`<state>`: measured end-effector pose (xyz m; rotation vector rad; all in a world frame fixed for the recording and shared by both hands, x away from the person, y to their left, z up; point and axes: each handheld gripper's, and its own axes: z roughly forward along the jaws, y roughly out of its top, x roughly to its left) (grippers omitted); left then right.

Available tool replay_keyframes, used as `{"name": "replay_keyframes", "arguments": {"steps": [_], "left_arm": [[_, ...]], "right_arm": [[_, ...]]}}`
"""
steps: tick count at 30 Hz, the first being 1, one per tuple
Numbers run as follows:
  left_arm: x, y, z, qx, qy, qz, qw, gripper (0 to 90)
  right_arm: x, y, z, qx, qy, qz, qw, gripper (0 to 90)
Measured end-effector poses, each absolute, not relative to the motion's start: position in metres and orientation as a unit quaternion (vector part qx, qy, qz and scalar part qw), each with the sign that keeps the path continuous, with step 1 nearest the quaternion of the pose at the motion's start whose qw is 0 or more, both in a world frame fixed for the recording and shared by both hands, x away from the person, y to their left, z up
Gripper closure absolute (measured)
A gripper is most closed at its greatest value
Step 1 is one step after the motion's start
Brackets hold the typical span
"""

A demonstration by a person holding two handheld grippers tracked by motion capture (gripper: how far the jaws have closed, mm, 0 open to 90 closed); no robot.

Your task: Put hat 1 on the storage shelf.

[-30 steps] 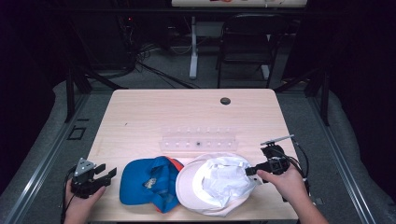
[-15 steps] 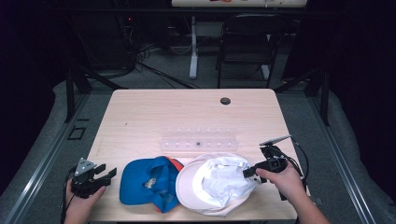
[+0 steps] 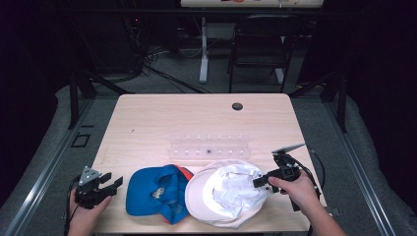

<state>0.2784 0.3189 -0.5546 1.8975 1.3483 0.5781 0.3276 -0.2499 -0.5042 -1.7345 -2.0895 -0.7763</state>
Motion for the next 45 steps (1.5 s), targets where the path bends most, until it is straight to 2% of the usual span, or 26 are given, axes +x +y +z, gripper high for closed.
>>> {"name": "replay_keyframes", "arguments": {"steps": [3, 6, 31, 33, 45], "left_arm": [[0.279, 0.319, -0.555, 0.737, 0.524, 0.225, 0.363, 49.1], [0.279, 0.319, -0.555, 0.737, 0.524, 0.226, 0.362, 49.1], [0.278, 0.32, -0.554, 0.736, 0.525, 0.227, 0.361, 49.4], [0.277, 0.32, -0.553, 0.738, 0.525, 0.227, 0.359, 49.4], [0.277, 0.321, -0.553, 0.735, 0.526, 0.228, 0.362, 49.4]], "right_arm": [[0.326, -0.248, -0.498, -0.602, -0.733, -0.276, 0.152, 72.8], [0.326, -0.246, -0.495, -0.6, -0.737, -0.274, 0.147, 77.4], [0.332, -0.24, -0.49, -0.6, -0.742, -0.254, 0.159, 81.6], [0.334, -0.239, -0.484, -0.604, -0.736, -0.252, 0.176, 81.8], [0.338, -0.231, -0.463, -0.628, -0.706, -0.254, 0.207, 81.9]]}}
